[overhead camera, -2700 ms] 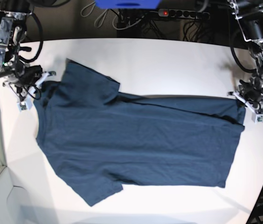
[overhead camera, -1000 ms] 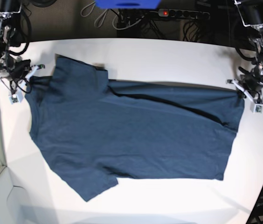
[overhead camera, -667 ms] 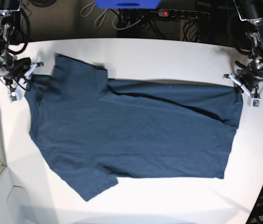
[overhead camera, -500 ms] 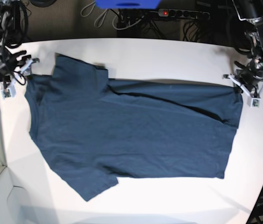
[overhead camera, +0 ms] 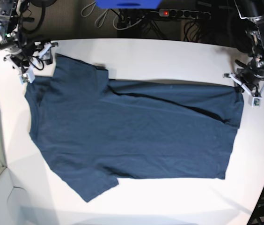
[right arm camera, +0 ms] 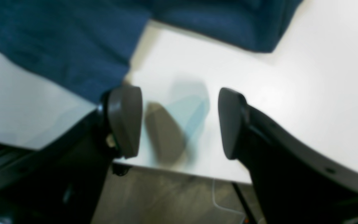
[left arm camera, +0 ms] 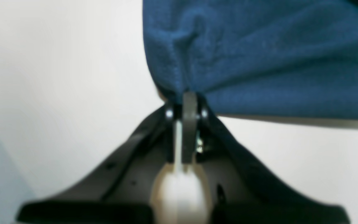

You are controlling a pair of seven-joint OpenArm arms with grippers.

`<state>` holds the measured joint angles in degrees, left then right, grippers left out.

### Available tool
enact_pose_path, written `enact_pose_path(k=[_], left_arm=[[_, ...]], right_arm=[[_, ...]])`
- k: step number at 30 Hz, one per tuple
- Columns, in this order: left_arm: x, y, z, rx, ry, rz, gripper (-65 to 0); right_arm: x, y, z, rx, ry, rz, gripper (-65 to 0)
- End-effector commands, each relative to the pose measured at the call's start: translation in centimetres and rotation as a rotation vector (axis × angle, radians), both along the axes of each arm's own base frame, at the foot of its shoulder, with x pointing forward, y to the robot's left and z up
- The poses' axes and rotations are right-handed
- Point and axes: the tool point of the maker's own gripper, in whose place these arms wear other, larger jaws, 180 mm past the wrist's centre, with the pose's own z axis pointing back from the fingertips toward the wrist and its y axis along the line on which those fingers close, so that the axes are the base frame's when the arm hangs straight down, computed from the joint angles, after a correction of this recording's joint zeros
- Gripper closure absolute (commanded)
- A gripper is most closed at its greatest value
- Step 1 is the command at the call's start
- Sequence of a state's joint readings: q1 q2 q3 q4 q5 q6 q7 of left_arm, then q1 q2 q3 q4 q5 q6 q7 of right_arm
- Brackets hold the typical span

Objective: Layout the t-shirt on the table in an organized manner, then fold the t-shirt properly
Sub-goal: 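Release the right gripper and move it along the shirt edge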

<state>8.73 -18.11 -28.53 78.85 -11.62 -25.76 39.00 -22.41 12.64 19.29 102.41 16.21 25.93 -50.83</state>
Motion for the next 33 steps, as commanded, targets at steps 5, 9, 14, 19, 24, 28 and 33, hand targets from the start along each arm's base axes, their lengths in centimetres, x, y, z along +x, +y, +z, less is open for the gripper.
enact_pose_path(k=[5, 9, 14, 19, 24, 28, 33], left_arm=[[-0.9, 0.8, -0.1, 0.029, 0.034, -0.002, -0.2], [-1.1, 0.7, -0.3, 0.025, 0.038, 0.0, -0.2], [-1.1, 0.7, -0.3, 0.025, 0.038, 0.0, -0.2], [-1.1, 0.7, -0.3, 0.025, 0.038, 0.0, -0.2], [-1.1, 0.7, -0.3, 0.025, 0.038, 0.0, -0.2], [-1.0, 0.7, -0.3, 0.025, 0.037, 0.0, -0.2], [-0.8, 0.7, -0.2, 0.025, 0.032, 0.0, -0.2]], right_arm=[[0.3, -0.2, 1.0, -0.012, -0.035, 0.021, -38.8], [0.1, 1.7, 0.5, 0.029, -0.032, 0.034, -38.8], [-0.1, 3.8, 0.0, 0.064, -0.018, 0.067, -38.8], [0.0, 4.2, -0.1, 0.075, -0.02, 0.065, -38.8], [0.1, 4.2, 0.1, 0.07, -0.023, 0.07, -38.8], [0.3, 4.3, 1.4, 0.053, -0.056, 0.088, -38.8], [0.0, 4.4, 1.4, 0.054, -0.052, 0.091, -38.8]])
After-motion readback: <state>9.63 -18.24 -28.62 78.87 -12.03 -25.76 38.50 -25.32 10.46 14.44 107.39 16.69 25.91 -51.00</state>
